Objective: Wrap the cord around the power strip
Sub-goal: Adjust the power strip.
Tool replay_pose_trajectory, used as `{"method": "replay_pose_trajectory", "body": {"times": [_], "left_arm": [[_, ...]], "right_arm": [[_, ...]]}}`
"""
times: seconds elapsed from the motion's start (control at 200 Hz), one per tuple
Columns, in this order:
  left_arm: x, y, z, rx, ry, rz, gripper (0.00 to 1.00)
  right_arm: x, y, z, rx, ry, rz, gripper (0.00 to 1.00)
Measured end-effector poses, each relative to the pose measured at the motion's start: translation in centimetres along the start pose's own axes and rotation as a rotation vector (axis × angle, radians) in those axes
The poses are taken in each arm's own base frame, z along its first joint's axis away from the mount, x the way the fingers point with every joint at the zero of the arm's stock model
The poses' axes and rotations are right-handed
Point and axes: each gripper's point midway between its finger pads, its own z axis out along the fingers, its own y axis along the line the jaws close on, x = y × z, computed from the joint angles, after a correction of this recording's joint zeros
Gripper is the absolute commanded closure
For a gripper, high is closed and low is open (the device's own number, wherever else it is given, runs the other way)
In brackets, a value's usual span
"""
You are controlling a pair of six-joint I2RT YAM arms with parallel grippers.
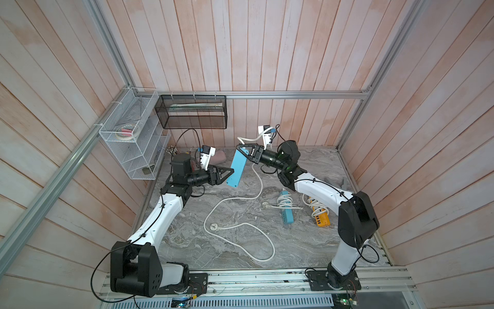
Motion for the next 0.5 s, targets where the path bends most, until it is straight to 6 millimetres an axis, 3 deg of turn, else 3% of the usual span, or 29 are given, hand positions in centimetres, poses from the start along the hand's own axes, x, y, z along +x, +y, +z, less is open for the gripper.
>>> {"method": "replay_pose_trajectory", "body": {"times": [0.16, 0.42, 0.495], "left_arm": [[0.8, -2.1, 1.5, 0.079, 0.021, 0.02, 0.34], [1.4, -2.7, 1.6, 0.142, 0.015, 0.001, 0.4], [1.4, -2.9, 1.7, 0.156, 0.016, -0.01, 0.52]], "right_arm": [[0.1, 0.3, 0.2, -0.026, 0.003, 0.022, 0.77], [-0.5, 0.6, 0.5, -0.058, -0.023, 0.031, 0.75], [-0.6, 0.6, 0.6, -0.07, -0.031, 0.039, 0.74]]}}
